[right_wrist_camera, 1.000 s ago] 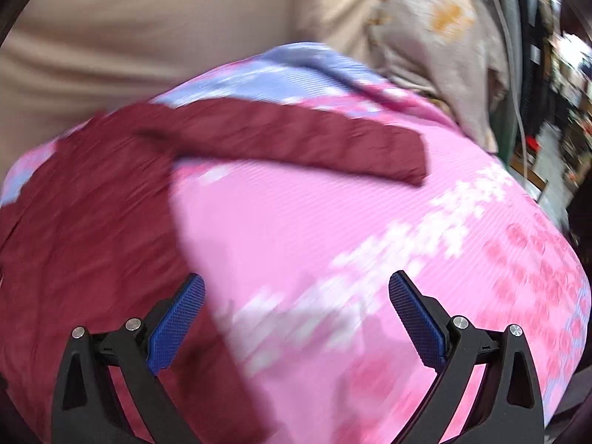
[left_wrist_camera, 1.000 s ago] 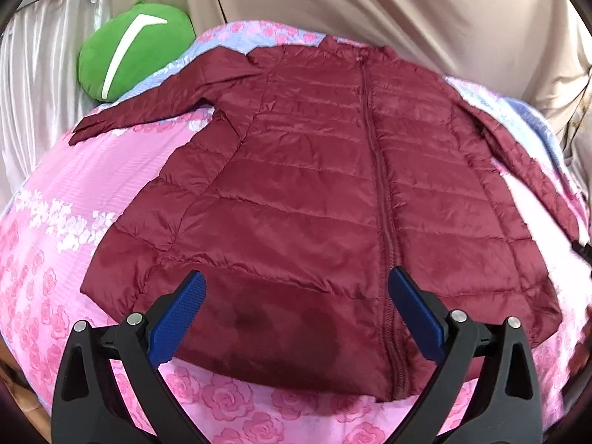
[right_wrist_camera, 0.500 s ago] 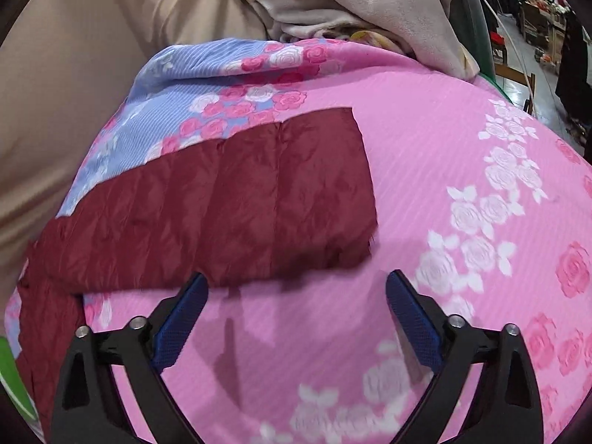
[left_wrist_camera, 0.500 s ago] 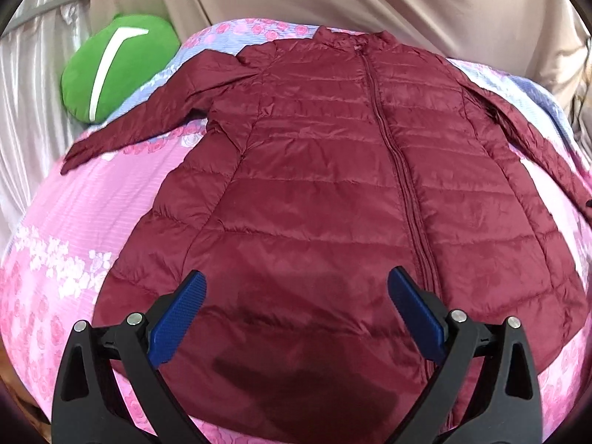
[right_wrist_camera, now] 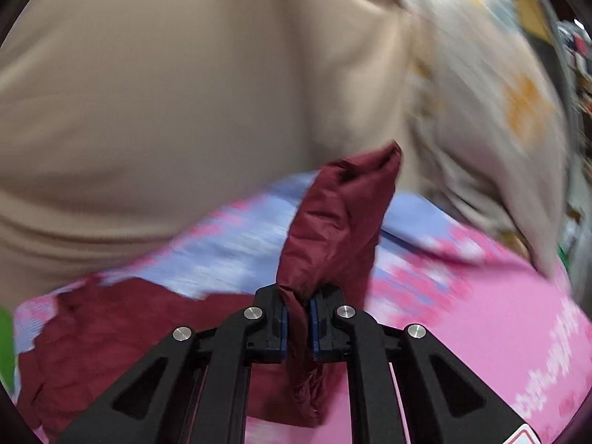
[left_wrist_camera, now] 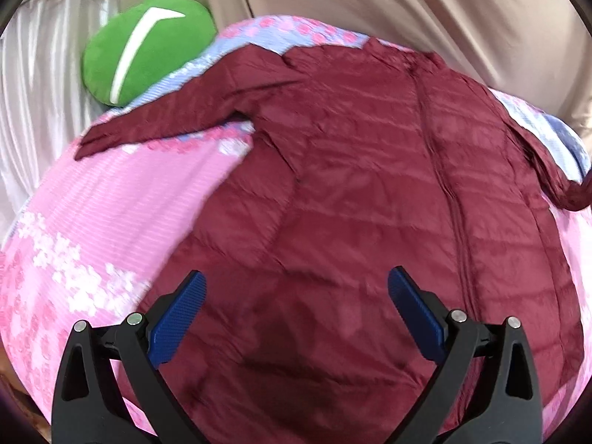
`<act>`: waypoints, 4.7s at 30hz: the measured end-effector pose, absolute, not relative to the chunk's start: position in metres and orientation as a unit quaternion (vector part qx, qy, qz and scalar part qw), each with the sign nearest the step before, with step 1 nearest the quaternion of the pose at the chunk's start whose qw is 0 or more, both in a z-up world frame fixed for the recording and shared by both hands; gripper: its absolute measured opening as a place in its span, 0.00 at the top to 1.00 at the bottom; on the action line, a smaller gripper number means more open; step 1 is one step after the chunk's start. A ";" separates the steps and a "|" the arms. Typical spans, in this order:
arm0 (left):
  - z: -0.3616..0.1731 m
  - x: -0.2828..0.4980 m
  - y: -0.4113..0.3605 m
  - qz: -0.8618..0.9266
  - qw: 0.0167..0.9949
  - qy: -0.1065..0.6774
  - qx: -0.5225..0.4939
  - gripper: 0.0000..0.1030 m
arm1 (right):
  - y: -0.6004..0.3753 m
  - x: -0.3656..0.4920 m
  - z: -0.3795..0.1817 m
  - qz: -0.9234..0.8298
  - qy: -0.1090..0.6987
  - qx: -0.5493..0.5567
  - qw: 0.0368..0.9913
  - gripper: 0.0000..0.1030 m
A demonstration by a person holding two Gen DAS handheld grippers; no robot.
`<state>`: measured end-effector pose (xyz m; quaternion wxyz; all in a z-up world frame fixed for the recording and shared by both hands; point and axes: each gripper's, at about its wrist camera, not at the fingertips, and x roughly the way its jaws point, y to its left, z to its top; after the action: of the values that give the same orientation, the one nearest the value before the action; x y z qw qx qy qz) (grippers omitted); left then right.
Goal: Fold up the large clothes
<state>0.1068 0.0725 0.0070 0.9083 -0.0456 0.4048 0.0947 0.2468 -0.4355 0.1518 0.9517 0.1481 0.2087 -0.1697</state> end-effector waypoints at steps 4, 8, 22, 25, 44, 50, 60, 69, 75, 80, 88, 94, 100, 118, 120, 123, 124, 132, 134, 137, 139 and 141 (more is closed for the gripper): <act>0.018 0.116 0.088 0.105 0.912 0.392 -0.065 0.06 | -0.309 0.287 0.190 -0.040 0.185 0.083 0.978 0.91; 0.030 0.122 0.096 0.098 0.919 0.375 -0.072 0.06 | -0.168 0.323 0.163 0.093 0.211 0.025 0.973 0.86; 0.037 0.207 0.117 0.012 0.919 0.380 -0.108 0.05 | -0.035 0.273 0.004 0.288 0.356 -0.065 0.887 0.50; 0.025 0.246 0.105 -0.030 0.908 0.401 -0.114 0.05 | -0.092 0.262 0.017 0.245 0.348 -0.034 0.904 0.45; 0.025 0.383 0.092 -0.027 0.904 0.407 -0.131 0.94 | -0.343 0.307 0.027 -0.061 0.353 0.123 0.926 0.43; 0.053 0.400 0.112 0.008 0.930 0.352 -0.107 0.94 | -0.334 0.324 0.004 0.069 0.406 0.232 0.881 0.42; 0.005 0.408 0.116 0.023 0.914 0.388 -0.113 0.94 | -0.351 0.352 -0.012 0.064 0.390 0.378 0.837 0.42; -0.010 0.409 0.108 0.011 0.910 0.400 -0.104 0.94 | -0.308 0.333 0.006 0.124 0.402 0.297 0.857 0.50; -0.015 0.409 0.107 0.022 0.910 0.403 -0.091 0.94 | -0.328 0.368 -0.008 0.065 0.377 0.342 0.858 0.49; -0.027 0.408 0.104 0.011 0.910 0.407 -0.081 0.94 | -0.359 0.360 -0.015 0.086 0.328 0.401 0.851 0.99; -0.035 0.406 0.084 0.009 0.918 0.394 -0.049 0.92 | -0.356 0.366 -0.031 0.021 0.390 0.366 0.845 1.00; -0.036 0.408 0.089 -0.009 0.917 0.394 -0.068 0.87 | -0.356 0.334 0.003 -0.033 0.367 0.324 0.871 1.00; -0.034 0.412 0.077 0.003 0.917 0.397 -0.040 0.86 | -0.295 0.368 0.067 -0.035 0.315 0.146 0.937 0.90; -0.033 0.422 0.059 -0.012 0.914 0.405 0.004 0.58 | -0.309 0.386 0.022 -0.045 0.386 0.035 0.921 0.98; -0.032 0.420 0.059 -0.012 0.914 0.405 0.006 0.58 | -0.316 0.390 0.002 -0.064 0.414 0.025 0.908 1.00; -0.031 0.422 0.058 -0.011 0.914 0.406 0.006 0.58 | -0.326 0.364 0.018 -0.058 0.396 0.081 0.913 0.96; -0.031 0.423 0.058 -0.011 0.914 0.406 0.006 0.57 | -0.326 0.356 0.023 -0.049 0.388 0.086 0.916 0.95; -0.028 0.421 0.072 -0.009 0.916 0.401 -0.021 0.50 | -0.309 0.343 -0.014 -0.068 0.431 0.037 0.899 0.92; -0.024 0.412 0.092 -0.010 0.917 0.393 -0.066 0.51 | -0.302 0.328 0.000 -0.062 0.425 0.061 0.901 0.88; -0.015 0.389 0.126 -0.017 0.914 0.386 -0.123 0.44 | -0.282 0.298 0.014 -0.028 0.413 0.050 0.909 0.86; -0.006 0.374 0.152 0.009 0.913 0.388 -0.125 0.35 | -0.265 0.275 0.015 -0.004 0.415 0.037 0.909 0.80; 0.006 0.357 0.188 0.038 0.914 0.382 -0.130 0.27 | -0.259 0.257 0.009 0.013 0.424 0.038 0.905 0.74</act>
<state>0.3574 0.1882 0.0061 0.9144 -0.1295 0.3818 0.0378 0.2573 -0.2592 0.0093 0.9049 0.0381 0.4238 0.0133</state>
